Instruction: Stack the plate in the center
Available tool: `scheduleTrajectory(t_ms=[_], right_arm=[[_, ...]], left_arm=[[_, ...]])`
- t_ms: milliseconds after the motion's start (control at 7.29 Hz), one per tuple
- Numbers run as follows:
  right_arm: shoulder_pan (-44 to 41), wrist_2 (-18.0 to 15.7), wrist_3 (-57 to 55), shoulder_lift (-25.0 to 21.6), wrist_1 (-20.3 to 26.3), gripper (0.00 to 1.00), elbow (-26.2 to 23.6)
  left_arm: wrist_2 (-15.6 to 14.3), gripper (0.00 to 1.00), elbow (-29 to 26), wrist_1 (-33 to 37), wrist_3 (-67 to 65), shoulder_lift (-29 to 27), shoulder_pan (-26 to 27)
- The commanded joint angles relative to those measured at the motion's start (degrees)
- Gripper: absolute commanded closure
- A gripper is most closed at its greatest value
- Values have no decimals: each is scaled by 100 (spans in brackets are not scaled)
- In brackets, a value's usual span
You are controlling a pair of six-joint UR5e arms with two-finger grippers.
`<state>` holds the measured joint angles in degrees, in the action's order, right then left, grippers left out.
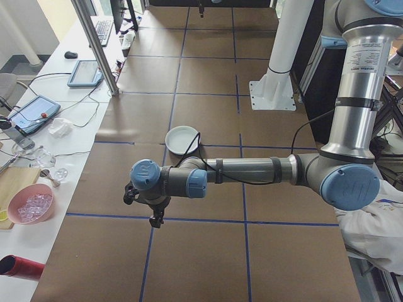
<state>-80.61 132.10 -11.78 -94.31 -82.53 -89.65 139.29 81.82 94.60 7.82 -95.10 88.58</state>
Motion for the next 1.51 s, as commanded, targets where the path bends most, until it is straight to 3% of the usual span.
scheduleTrajectory(t_ms=[0, 961, 1373], right_arm=[[2, 0, 0, 0, 0, 0, 0], [-7, 0, 0, 0, 0, 0, 0], [2, 0, 0, 0, 0, 0, 0]], left_arm=[[10, 1, -26, -3, -17, 26, 2], [19, 1, 0, -12, -8, 114, 19], [-16, 0, 71, -65, -219, 193, 371]])
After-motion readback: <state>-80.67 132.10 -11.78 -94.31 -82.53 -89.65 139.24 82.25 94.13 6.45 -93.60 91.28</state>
